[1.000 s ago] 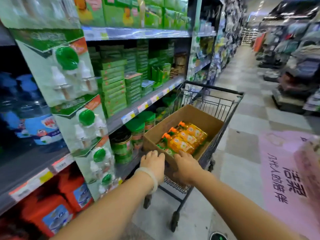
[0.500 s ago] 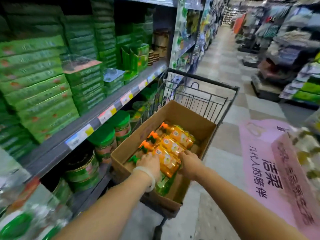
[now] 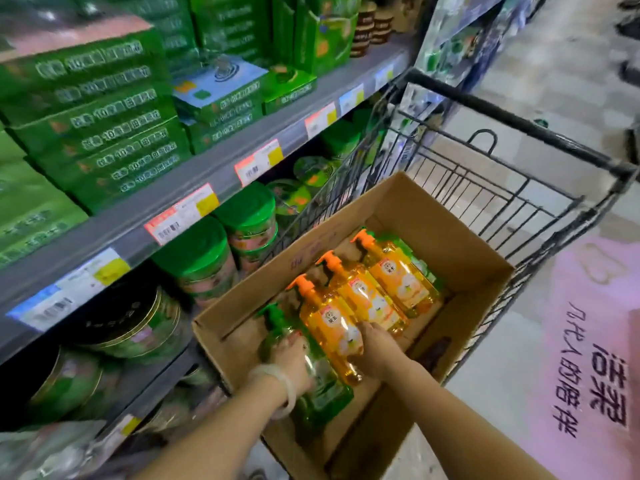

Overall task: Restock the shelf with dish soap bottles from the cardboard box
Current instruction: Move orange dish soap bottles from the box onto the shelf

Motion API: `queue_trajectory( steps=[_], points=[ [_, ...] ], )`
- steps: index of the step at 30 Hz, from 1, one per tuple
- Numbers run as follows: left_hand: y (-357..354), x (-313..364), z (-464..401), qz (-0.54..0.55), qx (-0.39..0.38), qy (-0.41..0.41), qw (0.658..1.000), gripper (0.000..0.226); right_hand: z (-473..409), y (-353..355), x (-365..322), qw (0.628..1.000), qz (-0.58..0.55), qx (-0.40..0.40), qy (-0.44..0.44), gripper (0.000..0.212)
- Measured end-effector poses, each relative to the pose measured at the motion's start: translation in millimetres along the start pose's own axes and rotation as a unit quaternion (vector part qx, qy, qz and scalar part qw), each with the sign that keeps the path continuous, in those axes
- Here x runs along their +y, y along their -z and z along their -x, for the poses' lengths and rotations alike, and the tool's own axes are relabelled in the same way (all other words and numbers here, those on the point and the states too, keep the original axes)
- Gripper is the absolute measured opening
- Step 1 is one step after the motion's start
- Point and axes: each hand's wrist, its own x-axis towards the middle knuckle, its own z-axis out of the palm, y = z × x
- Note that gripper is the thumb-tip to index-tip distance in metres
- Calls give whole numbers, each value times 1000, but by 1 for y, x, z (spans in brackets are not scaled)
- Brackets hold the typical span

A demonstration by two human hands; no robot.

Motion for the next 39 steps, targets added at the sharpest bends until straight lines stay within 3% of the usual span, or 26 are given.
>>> queue_trajectory(
  steps=[4,7,10,13,17,20,23,27,32,36,39],
  points=[
    [-17,9,-28,131,7,66,989,84,-39,-1,15,999,-33,-38,8,73],
    [-32,26,-52,248,15,128,960,82,-63,-1,22,999,-23,-32,33,63],
    [-50,43,-79,415,33,187,890,64,-84,2,25,998,-20,-51,33,62],
    [-59,56,-100,514,70,245,819,43,-97,5,27,997,-35,-59,24,61],
    [-66,61,-110,560,72,298,770,50,-104,2,34,996,-49,-75,20,60],
    [-65,58,-106,579,77,294,756,72,-107,3,32,992,-78,-93,23,76],
    [-64,55,-105,591,89,297,745,70,-111,5,27,992,-64,-97,46,75],
    [-70,47,-94,630,102,286,715,60,-106,3,24,989,-52,-126,64,57],
    [-76,45,-88,659,132,276,687,51,-111,10,16,986,-36,-141,86,55],
    [-77,51,-89,631,145,281,708,53,-113,7,15,988,-17,-125,87,68],
    [-75,52,-82,605,162,267,733,53,-112,4,17,985,-49,-136,96,58]
  ],
)
